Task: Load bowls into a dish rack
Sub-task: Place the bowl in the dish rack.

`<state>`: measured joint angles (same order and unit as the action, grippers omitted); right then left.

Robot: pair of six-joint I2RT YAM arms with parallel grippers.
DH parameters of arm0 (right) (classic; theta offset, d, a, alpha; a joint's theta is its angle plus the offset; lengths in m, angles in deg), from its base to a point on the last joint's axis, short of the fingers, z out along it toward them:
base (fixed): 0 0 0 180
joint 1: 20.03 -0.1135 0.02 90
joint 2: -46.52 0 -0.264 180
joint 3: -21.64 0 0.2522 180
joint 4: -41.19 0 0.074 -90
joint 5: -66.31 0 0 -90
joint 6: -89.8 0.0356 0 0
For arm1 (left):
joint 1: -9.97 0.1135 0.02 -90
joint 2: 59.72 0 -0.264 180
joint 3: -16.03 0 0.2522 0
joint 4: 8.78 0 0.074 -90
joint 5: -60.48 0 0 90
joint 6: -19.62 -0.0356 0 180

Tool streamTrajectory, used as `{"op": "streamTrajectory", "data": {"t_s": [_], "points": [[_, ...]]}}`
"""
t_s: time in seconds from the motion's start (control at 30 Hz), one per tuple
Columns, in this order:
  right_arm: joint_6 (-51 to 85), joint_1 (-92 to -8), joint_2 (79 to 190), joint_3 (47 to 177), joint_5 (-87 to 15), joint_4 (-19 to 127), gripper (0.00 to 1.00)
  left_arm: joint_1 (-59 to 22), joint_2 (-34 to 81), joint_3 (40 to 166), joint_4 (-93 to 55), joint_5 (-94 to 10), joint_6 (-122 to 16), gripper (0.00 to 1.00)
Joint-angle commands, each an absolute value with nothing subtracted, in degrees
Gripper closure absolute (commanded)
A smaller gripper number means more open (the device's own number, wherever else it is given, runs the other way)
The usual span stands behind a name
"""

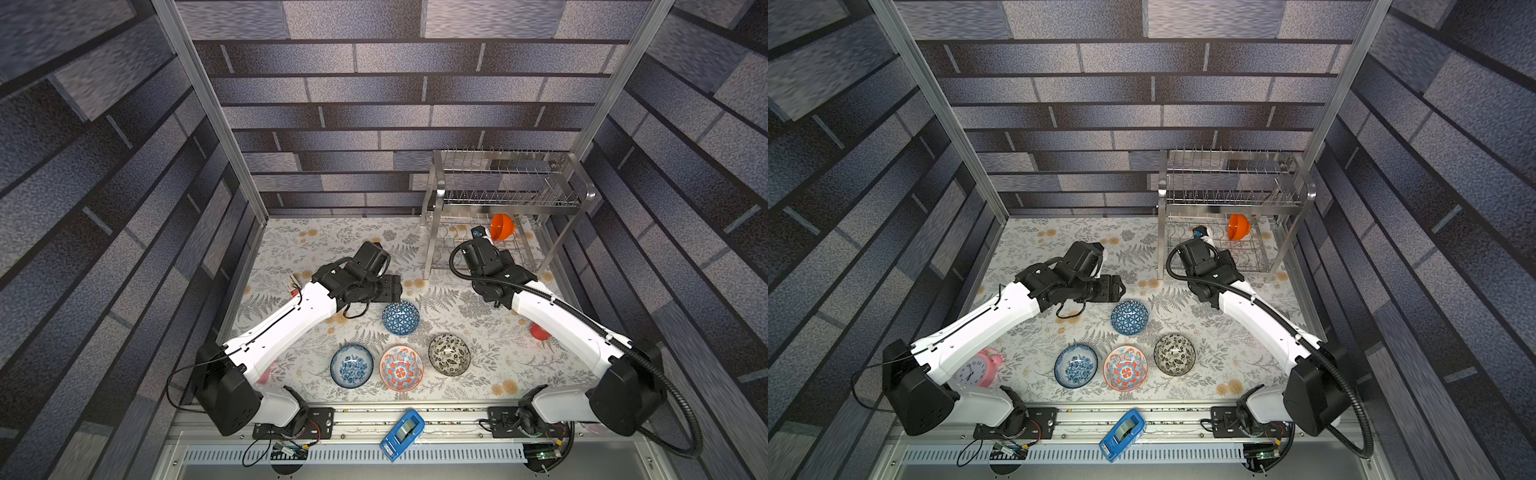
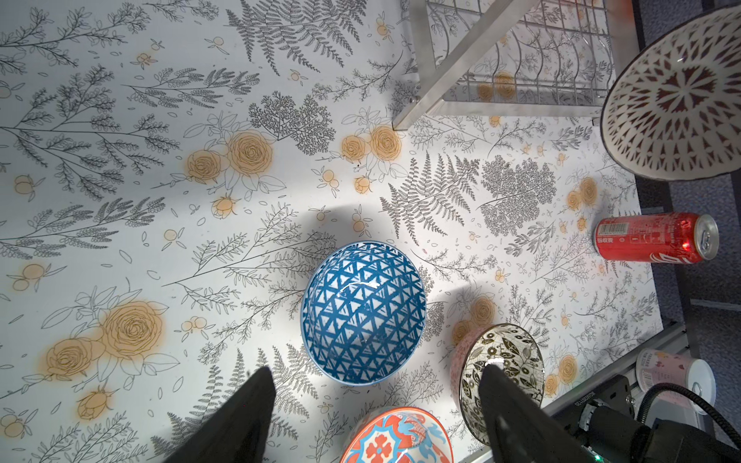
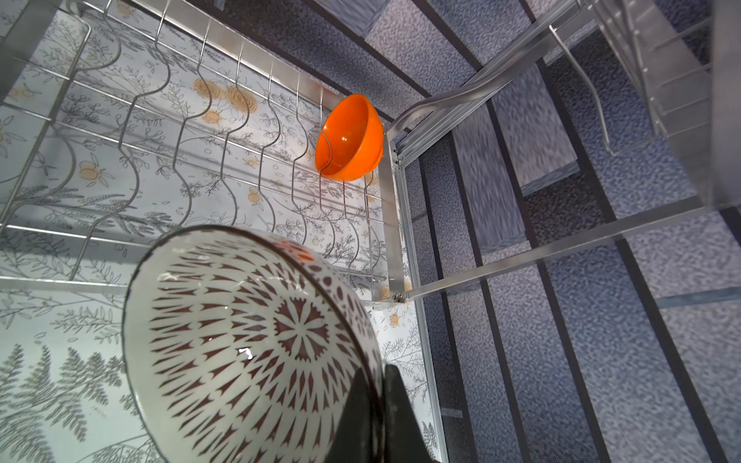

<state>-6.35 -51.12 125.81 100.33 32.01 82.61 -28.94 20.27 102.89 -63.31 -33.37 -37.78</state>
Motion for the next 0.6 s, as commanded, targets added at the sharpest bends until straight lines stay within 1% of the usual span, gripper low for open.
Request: {"op": "streamTrajectory", "data": {"t_s": [0.0, 0.57], "points": [[-10.12, -49.99, 126.75, 99.42, 35.18, 73.44, 1.00, -28.44, 20.54, 102.87, -64.33, -32.72, -37.99, 0.17], [-24.01, -45.68, 134.32, 94.82, 35.81, 50.54, 1.00, -25.97, 18.59, 100.30, -64.00, -32.70, -37.44, 0.17]]}}
